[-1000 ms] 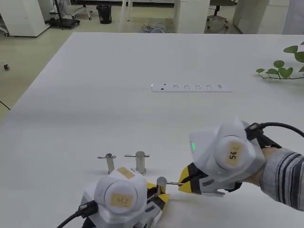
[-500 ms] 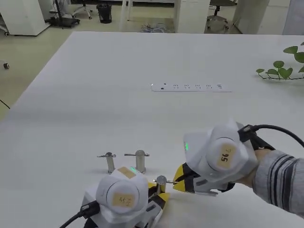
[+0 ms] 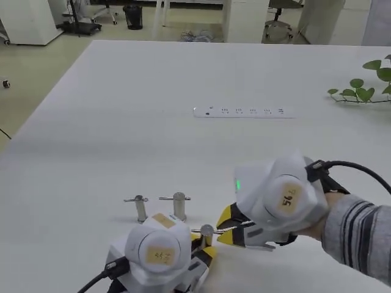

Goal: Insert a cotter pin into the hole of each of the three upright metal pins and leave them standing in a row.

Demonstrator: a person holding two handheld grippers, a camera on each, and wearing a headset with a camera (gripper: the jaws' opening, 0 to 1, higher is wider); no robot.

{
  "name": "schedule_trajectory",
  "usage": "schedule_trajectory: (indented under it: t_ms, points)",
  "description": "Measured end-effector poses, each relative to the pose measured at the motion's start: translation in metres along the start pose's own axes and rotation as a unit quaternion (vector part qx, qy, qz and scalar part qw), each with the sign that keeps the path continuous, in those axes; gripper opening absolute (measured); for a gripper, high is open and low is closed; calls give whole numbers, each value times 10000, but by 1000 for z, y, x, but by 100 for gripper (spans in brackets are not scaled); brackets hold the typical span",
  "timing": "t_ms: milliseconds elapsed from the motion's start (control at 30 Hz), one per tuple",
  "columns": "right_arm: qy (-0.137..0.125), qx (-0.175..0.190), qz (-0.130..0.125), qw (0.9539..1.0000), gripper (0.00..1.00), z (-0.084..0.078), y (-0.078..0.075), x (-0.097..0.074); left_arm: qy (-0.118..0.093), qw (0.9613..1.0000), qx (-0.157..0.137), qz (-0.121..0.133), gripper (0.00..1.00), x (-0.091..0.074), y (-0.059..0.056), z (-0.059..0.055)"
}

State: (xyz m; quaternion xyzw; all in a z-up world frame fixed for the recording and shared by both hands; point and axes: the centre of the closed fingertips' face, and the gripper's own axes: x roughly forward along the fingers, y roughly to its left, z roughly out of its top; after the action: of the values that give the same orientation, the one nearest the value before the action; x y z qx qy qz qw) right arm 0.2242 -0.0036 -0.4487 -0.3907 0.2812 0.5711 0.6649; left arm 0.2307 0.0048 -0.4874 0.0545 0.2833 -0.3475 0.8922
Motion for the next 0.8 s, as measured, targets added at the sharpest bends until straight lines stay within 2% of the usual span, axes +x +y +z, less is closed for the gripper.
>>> schedule_trajectory:
  t_ms: [133,300,800]
  points:
    - [-38,138,-37,9999,5,-2,-1,-7,3,10000,-12,57,10,0,0,0]
    - [-4,172,-39,9998,2,-6,1,-7,14,9998,-7,175,10,0,0,0]
    - [-141,197,-38,9997,0,5,3,-2,7,9995,-112,298,10,0,1,0]
